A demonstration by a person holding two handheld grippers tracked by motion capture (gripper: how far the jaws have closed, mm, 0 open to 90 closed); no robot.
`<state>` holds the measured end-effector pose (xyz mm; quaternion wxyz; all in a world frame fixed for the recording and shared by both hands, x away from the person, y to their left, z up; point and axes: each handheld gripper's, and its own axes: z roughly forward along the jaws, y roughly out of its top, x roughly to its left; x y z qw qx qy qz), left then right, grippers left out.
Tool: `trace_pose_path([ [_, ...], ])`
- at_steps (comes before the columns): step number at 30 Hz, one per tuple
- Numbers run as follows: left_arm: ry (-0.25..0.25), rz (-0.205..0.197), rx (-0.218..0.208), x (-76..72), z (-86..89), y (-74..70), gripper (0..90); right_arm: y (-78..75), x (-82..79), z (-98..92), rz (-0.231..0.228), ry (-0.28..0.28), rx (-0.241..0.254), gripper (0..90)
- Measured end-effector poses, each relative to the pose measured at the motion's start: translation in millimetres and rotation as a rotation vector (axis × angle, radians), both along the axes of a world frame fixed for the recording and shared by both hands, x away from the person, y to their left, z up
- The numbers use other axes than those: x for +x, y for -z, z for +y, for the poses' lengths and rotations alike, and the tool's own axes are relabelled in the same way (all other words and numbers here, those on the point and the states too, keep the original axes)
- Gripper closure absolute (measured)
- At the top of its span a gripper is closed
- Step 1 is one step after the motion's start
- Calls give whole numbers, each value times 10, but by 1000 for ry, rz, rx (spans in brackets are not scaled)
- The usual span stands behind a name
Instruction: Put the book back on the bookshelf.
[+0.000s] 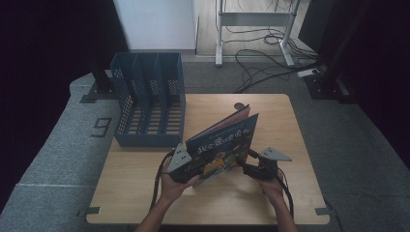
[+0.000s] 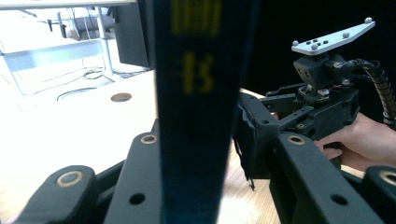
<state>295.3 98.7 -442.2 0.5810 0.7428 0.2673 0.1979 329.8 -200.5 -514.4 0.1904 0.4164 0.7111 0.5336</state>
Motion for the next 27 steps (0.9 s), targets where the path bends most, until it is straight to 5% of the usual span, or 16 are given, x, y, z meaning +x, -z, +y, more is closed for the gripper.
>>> trace_pose_path([
  [4, 22, -21, -13, -58, -27, -9, 721, 21, 22, 9, 28, 54, -19, 385],
  [6, 27, -32, 0, -78, -54, -20, 724, 42, 28, 21, 37, 19, -2, 368],
  [9, 27, -31, 2, -68, -89, -32, 698, 41, 16, 56, 16, 25, -35, 363],
  [15, 15, -28, -24, -53, -96, -30, 671, 38, 15, 60, 13, 28, -20, 363],
  [22, 12, -18, -47, -49, -85, -21, 767, 43, 23, 74, 11, 27, -19, 368],
  [27, 4, -38, -77, -90, -95, 17, 807, 54, 14, 142, 17, -29, -27, 381],
])
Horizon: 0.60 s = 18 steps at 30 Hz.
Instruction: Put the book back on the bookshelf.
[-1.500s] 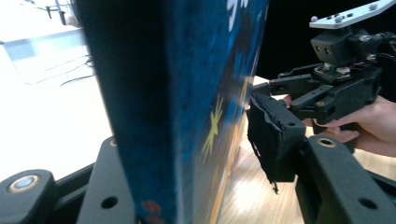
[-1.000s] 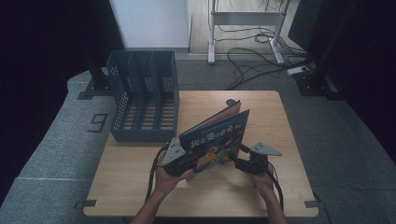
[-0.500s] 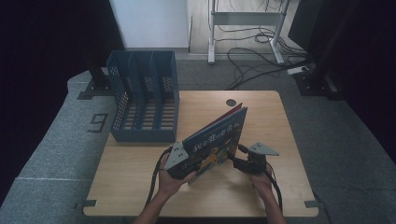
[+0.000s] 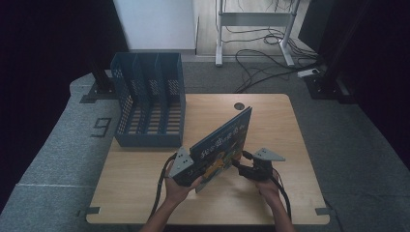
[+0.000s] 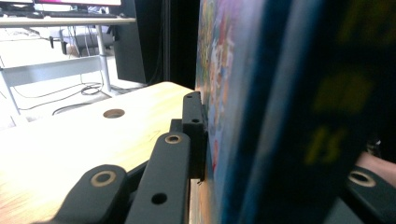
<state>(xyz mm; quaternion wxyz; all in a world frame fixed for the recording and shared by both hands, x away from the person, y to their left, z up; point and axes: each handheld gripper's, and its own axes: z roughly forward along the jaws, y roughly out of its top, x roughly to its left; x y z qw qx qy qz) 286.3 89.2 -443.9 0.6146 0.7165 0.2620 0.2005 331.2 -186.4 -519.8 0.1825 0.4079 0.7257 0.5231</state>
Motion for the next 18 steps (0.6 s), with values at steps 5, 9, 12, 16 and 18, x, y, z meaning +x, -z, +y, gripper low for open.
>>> trace_pose_path([
  [5, 11, 7, -14, -6, -13, 9, 795, 12, 5, 11, 13, 4, -5, 375],
  [9, -2, 22, -14, 23, -48, 37, 741, 6, 3, -32, 23, 24, 8, 376],
  [12, -18, 12, -15, 12, -62, 40, 741, 10, 3, -53, 22, 31, 7, 376],
  [16, -25, -7, -16, -3, -79, 44, 787, 11, 5, -69, 27, 38, 11, 378],
  [18, -33, -21, -6, -12, -86, 46, 806, 7, 1, -74, 27, 36, 7, 378],
])
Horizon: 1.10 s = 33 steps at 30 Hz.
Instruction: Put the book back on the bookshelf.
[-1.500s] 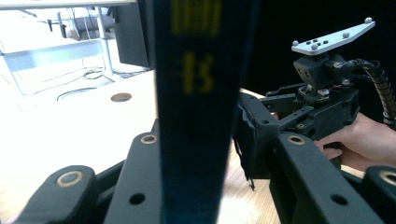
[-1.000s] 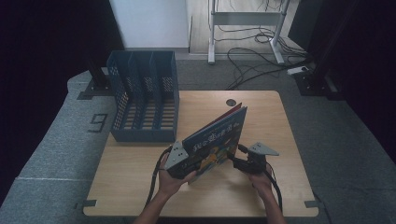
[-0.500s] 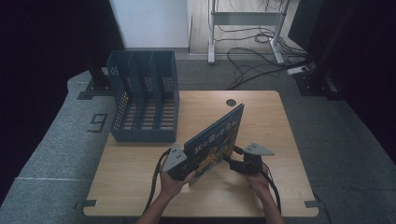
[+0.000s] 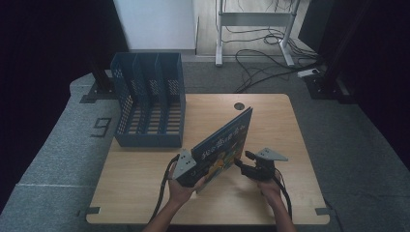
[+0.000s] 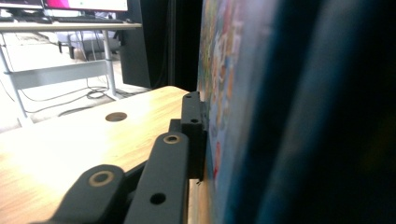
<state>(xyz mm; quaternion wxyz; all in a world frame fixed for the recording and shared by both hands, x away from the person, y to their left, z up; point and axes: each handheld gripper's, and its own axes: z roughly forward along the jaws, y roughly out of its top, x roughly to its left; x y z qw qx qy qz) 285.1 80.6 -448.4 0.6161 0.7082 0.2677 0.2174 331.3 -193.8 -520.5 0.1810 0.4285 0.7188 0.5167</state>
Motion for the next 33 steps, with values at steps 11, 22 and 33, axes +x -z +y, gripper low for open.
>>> trace_pose_path([
  [11, -30, 23, -90, 27, 123, -79, 820, -14, -2, -123, -2, 38, 18, 380],
  [22, -77, 3, -62, -10, 257, -208, 819, -8, -12, -196, 2, 64, 24, 384],
  [33, -91, -1, -47, -47, 386, -334, 821, 6, -89, -199, 0, 51, -30, 386],
])
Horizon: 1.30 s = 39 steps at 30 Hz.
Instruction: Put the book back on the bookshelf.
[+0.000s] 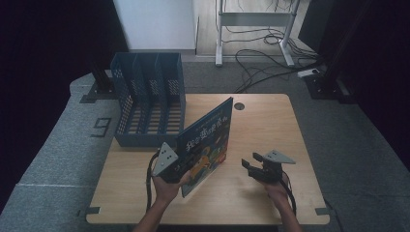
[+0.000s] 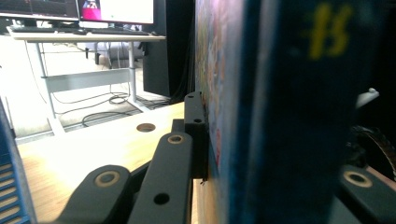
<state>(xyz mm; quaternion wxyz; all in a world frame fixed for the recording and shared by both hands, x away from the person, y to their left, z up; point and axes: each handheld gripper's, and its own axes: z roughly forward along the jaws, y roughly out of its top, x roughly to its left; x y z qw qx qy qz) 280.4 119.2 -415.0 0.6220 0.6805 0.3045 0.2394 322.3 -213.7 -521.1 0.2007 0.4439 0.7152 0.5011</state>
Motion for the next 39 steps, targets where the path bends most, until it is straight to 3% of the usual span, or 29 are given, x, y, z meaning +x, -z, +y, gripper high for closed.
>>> trace_pose_path([
  [2, -7, 7, -6, 4, 33, -21, 822, 26, -32, -8, 5, -5, 11, 387],
  [5, -15, 17, -16, 10, 63, -38, 822, 61, -88, -22, 16, -24, -42, 385],
  [13, -48, 33, -23, 37, 82, -140, 822, 167, -181, -27, 44, -44, -96, 375],
  [20, -50, 24, -18, 11, 64, -256, 823, 215, -185, -90, 80, -36, -87, 372],
  [29, -40, 16, -40, -11, 111, -385, 823, 269, -180, -84, 106, -20, -117, 371],
  [39, -61, 10, -67, -16, 197, -534, 823, 308, -172, -85, 130, -13, -141, 366],
])
